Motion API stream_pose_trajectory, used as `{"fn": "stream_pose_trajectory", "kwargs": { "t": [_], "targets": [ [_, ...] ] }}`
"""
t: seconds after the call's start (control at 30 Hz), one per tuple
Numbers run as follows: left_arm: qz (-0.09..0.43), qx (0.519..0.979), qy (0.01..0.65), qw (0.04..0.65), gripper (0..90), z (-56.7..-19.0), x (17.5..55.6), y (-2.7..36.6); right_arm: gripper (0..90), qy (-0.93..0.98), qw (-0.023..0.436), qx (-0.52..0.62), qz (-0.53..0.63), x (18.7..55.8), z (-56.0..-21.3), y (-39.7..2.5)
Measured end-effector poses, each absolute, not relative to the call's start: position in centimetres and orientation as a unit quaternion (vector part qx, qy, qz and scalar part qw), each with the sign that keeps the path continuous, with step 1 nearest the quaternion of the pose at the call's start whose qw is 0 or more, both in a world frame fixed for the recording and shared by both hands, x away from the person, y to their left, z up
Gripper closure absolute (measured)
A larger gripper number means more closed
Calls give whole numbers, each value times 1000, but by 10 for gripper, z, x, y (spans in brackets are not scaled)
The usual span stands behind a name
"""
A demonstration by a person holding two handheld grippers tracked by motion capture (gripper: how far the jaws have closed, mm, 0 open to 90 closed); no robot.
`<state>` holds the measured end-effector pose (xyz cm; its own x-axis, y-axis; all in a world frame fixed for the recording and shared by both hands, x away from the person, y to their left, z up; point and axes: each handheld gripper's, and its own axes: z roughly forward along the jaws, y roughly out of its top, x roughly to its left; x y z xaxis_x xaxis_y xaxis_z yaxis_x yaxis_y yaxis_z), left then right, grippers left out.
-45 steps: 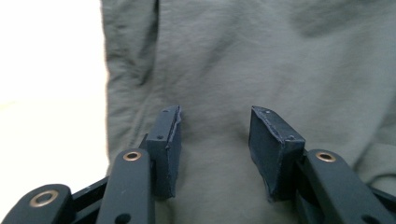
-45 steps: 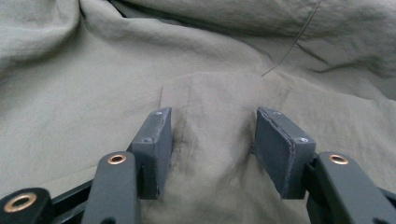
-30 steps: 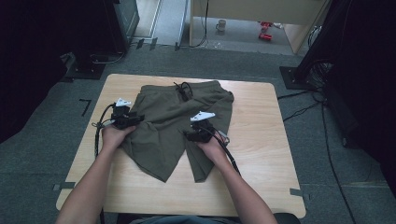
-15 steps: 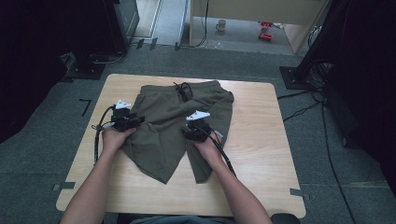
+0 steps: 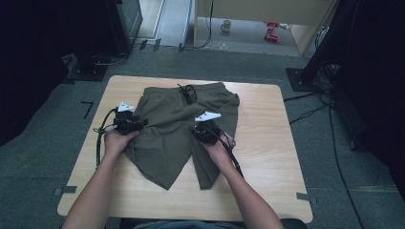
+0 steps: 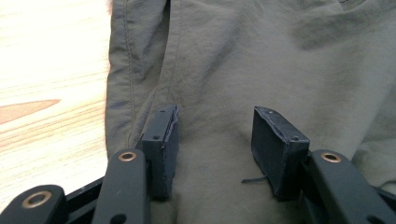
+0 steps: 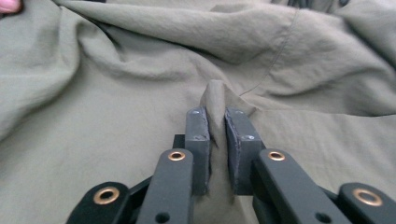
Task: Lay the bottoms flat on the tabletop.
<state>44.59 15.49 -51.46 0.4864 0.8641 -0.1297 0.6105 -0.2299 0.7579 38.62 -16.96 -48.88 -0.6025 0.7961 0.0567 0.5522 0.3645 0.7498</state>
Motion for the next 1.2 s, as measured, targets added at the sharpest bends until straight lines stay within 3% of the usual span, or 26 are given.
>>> {"fn": "stream_pose_trajectory", "kwargs": {
  "t": [0.57,0.83,1.2],
  "targets": [
    [169,767,481,390,534,-515,444,155,817,799,145,428,398,362,-472,-204],
    [176,770,478,385,540,-515,444,154,864,792,147,445,391,354,-473,-227],
    [188,771,479,376,539,-515,440,162,864,789,175,447,384,334,-464,-260]
  ]
}}
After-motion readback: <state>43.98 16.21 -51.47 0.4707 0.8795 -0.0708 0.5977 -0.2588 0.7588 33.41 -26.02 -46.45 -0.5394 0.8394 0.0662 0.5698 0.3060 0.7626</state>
